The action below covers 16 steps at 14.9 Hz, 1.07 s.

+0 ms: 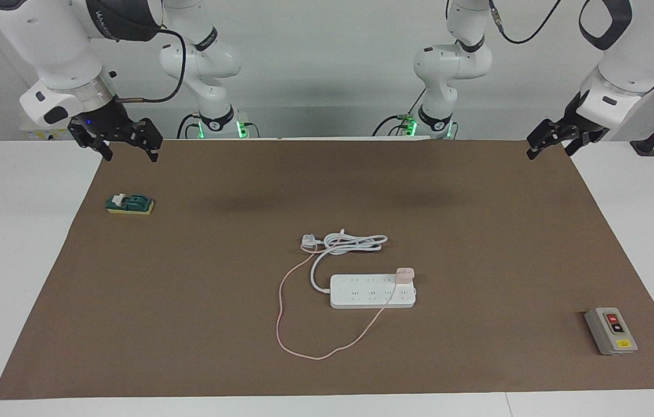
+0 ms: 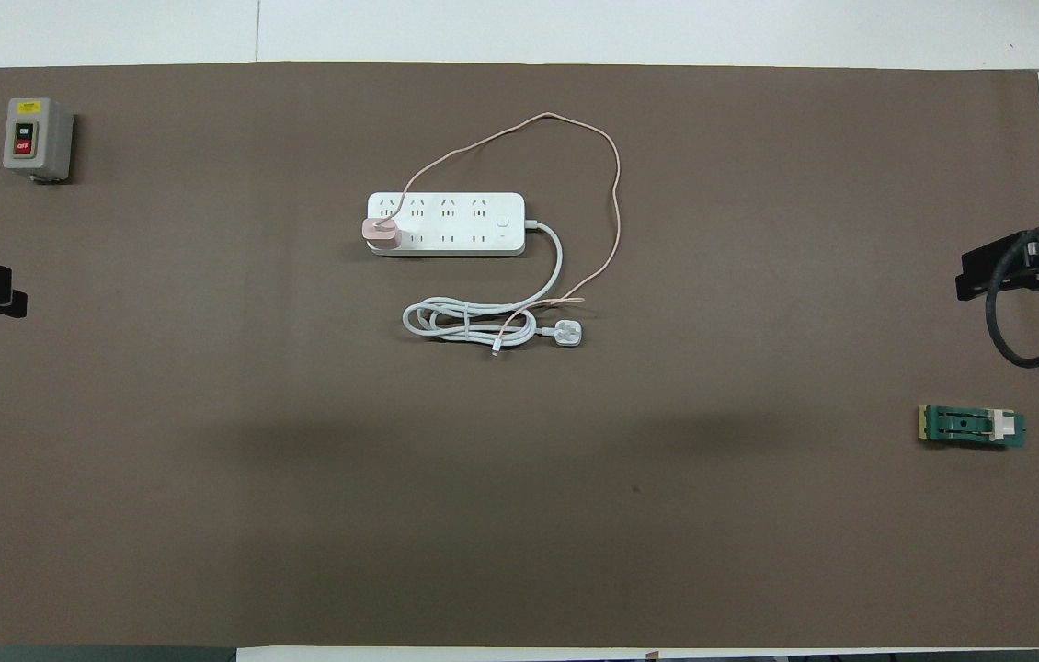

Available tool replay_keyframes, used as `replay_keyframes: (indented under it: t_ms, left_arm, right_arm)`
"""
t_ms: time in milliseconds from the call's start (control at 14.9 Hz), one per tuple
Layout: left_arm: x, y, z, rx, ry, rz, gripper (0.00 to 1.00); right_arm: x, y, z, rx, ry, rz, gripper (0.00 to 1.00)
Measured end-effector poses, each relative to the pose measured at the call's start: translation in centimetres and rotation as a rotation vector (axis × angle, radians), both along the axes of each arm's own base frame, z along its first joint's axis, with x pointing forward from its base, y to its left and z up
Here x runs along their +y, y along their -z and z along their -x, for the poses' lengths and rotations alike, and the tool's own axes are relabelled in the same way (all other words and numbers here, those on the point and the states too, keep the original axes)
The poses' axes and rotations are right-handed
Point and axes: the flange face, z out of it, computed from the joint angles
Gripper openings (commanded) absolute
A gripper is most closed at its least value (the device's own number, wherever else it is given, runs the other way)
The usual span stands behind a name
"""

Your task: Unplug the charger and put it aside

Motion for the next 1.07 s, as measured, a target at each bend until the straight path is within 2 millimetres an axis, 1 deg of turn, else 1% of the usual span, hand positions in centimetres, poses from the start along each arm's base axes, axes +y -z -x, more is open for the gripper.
replay_keyframes:
  t_ms: [872, 1073]
  left_arm:
    - [-0.06, -0.03, -0.04, -0.003, 0.001, 0.0, 1.0]
    - [-0.07, 0.0, -0.04, -0.002, -0.024, -0.002, 1.0]
  right_arm:
    - [0.02, 0.03, 0.05, 0.004, 0.0, 0.0, 1.0]
    - [0.33, 0.08, 0.04, 0.005, 0.012, 0.0, 1.0]
